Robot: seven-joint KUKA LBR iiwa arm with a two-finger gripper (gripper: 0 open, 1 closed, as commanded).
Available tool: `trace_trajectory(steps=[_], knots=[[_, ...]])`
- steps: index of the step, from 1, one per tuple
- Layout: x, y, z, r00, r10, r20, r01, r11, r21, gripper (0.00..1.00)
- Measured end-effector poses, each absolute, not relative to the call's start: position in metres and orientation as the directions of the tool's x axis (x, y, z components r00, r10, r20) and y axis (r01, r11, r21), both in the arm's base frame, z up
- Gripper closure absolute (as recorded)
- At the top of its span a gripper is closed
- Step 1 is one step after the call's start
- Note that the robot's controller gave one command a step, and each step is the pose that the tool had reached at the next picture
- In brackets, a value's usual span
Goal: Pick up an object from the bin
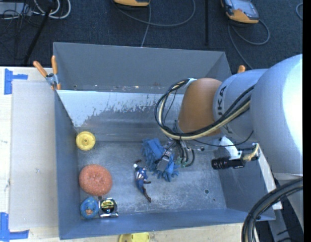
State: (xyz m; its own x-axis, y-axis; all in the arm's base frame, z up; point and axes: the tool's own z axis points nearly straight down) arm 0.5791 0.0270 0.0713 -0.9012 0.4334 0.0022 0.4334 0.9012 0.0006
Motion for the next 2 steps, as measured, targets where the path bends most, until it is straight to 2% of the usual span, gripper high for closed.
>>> trace_trajectory(steps=[2], knots=[[0.5779,0.027,0.0749,-0.902,0.432,0.004,0.432,0.902,-0.001,1.0]])
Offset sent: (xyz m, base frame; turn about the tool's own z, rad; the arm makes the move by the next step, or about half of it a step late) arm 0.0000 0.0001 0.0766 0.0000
